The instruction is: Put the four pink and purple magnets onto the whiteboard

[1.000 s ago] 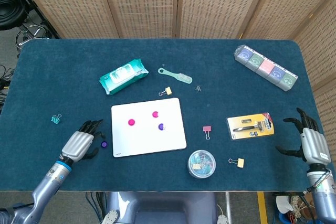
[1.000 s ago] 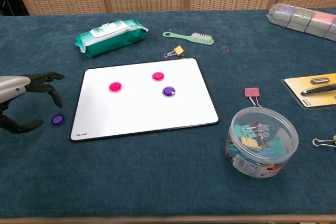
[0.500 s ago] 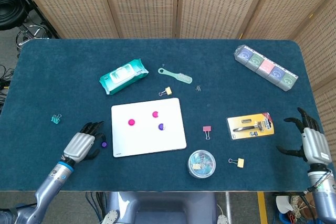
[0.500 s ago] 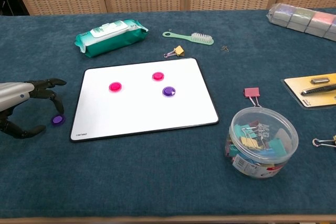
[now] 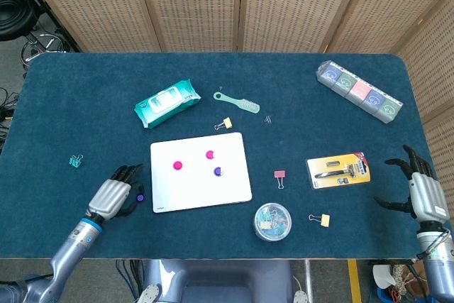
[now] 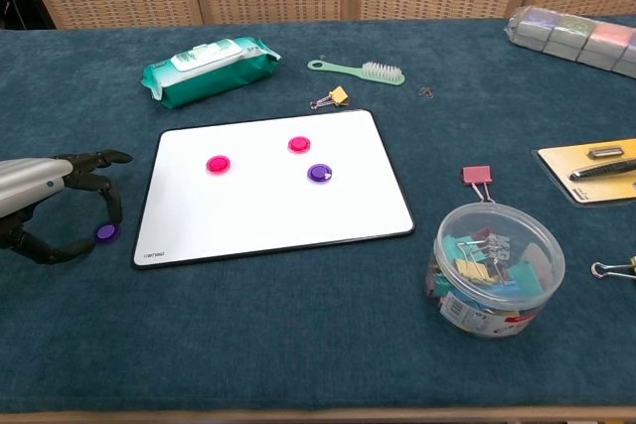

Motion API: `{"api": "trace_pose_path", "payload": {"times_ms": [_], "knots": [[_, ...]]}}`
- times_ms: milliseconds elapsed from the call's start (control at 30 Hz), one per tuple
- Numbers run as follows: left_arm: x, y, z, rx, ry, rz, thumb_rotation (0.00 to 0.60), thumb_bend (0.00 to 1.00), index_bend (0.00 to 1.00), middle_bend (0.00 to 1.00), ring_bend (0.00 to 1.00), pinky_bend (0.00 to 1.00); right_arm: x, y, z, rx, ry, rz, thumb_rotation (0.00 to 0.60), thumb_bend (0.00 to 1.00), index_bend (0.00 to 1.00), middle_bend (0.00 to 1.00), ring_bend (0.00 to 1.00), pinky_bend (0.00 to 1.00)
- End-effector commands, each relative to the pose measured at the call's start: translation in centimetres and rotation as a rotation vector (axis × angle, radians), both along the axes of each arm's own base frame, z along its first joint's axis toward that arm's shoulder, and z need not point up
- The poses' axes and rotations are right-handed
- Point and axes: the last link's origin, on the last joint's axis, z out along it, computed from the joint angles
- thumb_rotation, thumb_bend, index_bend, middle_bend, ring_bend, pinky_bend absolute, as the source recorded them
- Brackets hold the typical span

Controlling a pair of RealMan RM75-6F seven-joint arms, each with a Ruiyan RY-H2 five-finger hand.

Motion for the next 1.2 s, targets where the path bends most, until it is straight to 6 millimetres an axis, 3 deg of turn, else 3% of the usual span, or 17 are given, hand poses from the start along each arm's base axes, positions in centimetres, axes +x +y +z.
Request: {"api": "trace_pose_path", "payload": {"times_ms": [33, 733, 967, 1200], "knots": [[0.0, 0.0, -0.1, 0.002, 0.003, -0.003, 0.6, 0.42, 0.49, 0.0, 0.0, 0.0, 0.0, 0.0, 0.0, -0.001, 0.0, 0.0, 0.6, 0.05, 0.27, 0.0, 0.0, 0.0], [0.4, 0.4, 0.4, 0.027, -0.008, -0.007, 0.6, 0.43, 0.57, 0.0, 0.0, 0.0, -0.1, 0.0, 0.1, -0.003, -0.002, -0.001, 0.6, 0.05, 0.27, 0.0, 0.0, 0.0], [3.2, 2.4, 0.2, 0.044, -0.043, -0.058, 0.6, 0.43, 0.57, 0.0, 0.0, 0.0, -0.1, 0.0, 0.1, -0.002, -0.004, -0.003, 0.6, 0.05, 0.27, 0.0, 0.0, 0.0], [7.6, 4.8, -1.2, 0.03, -0.036, -0.138, 0.6, 0.43, 0.57, 0.0, 0.0, 0.0, -0.1, 0.0, 0.2, -0.004, -0.007, -0.006, 0.6, 0.05, 0.27, 0.0, 0.0, 0.0]]}}
